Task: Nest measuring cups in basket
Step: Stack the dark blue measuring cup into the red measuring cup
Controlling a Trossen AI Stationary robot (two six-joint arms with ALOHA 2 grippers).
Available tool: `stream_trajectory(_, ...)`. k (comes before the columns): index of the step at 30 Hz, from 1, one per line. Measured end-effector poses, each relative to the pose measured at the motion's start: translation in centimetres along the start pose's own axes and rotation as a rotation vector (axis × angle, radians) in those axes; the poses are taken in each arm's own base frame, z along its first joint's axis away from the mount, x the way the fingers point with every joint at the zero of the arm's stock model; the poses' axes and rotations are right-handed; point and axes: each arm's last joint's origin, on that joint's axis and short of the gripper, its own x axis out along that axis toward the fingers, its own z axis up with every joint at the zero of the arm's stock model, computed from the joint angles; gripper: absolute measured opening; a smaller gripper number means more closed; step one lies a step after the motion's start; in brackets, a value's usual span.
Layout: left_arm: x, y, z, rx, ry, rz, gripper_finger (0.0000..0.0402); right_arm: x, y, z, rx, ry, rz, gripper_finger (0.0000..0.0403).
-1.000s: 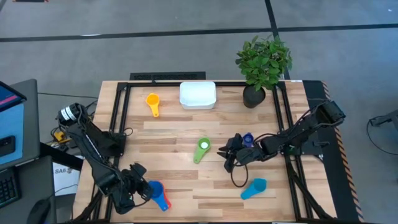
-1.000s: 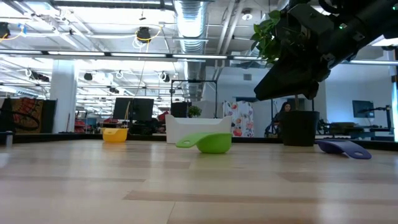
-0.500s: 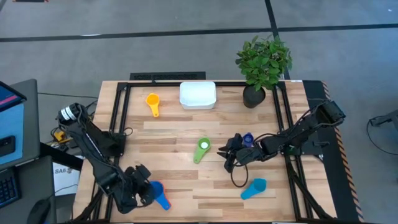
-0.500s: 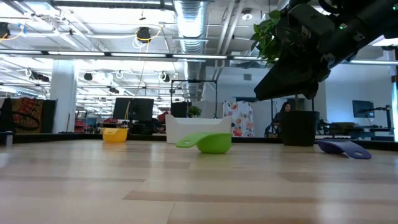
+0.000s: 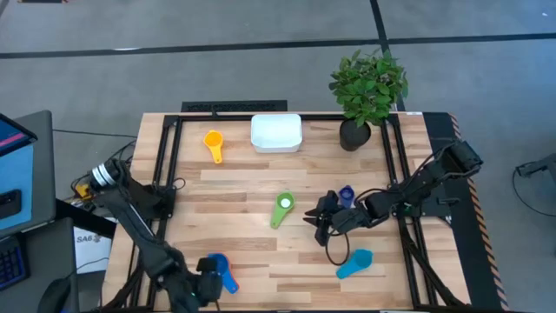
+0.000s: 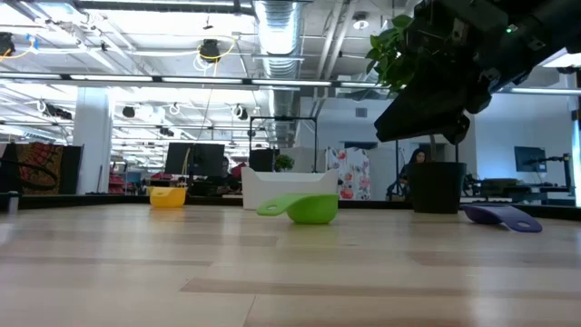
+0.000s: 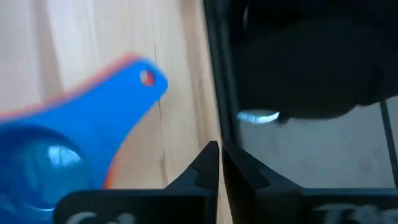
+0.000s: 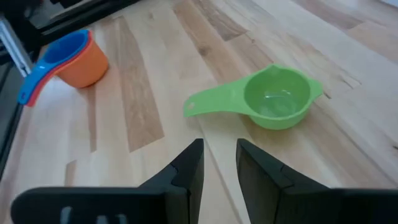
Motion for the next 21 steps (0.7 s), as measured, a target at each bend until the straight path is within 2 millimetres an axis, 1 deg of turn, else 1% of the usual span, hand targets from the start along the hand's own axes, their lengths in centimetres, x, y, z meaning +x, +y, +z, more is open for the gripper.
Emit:
stream_trajectory(3, 2.2, 0.2, -0.6, -0.016, 0.056, 0.029, 0.0003, -0.1, 0.3, 0.1, 0.007, -0.014, 0.019, 0.0119)
stream_trajectory(6, 3.2, 0.1, -0.4, 0.003, 0.046, 0.053, 0.0003, -0.2, 0.4, -0.1, 0.003, -0.011, 0.025, 0.0119)
stream_trajectory(12, 2.7, -0.4, 0.6, 0.090, -0.069, 0.136, 0.0000, -0.2, 0.4, -0.1, 0.000, -0.011, 0.025, 0.0119)
stream_trajectory(18, 2.6, 0.0, 0.3, 0.141, -0.025, 0.183, 0.0000, -0.2, 0.4, 0.0, -0.002, -0.012, 0.024, 0.0119)
stream_trajectory(21, 2.6, 0.3, 0.5, 0.173, -0.037, 0.222, 0.0000, -0.2, 0.5, -0.1, -0.007, -0.011, 0.026, 0.0119)
